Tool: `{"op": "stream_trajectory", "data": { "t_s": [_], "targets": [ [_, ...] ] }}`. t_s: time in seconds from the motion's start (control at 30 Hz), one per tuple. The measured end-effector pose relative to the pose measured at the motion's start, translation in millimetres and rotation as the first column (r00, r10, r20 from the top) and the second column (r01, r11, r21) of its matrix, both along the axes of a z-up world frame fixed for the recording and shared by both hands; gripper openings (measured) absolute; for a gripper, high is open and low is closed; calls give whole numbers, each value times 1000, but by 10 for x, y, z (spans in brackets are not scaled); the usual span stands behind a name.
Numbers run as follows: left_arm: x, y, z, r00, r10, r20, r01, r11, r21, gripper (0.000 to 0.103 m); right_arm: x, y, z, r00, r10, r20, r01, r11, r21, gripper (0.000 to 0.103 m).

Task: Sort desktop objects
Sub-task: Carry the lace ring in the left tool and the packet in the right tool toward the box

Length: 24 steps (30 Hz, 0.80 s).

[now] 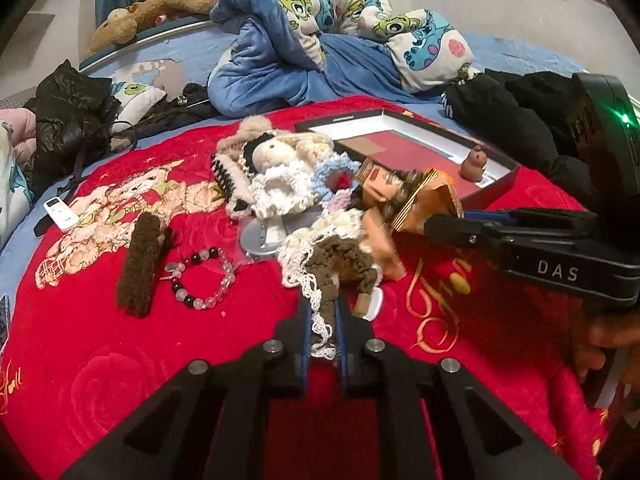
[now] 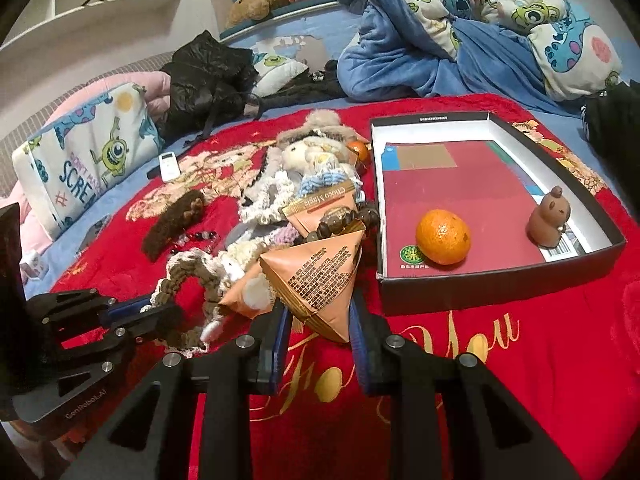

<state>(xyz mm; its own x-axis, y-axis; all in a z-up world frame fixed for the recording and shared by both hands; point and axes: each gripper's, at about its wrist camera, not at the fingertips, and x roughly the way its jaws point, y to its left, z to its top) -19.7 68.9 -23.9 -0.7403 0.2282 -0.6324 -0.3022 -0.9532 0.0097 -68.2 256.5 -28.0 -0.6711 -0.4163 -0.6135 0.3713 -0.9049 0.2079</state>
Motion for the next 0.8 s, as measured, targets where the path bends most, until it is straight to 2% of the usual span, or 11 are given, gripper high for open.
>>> {"op": "stream_trajectory", "data": {
  "t_s": [0.37,0.53,0.8],
  "targets": [
    [7,253,254,999,-23,-34,25,997,67,11,95,299,127,1000,-25,-19,24,999,-45,26],
    [32,571,372,997,-60,-44,64,993,98,11,188,585,177,998,-58,-28,57,998,-39,26],
    [113,1286,588,989,-139,-57,147,975,166,11,432,1364,198,985,-173,-27,171,984,-47,26]
  ]
}}
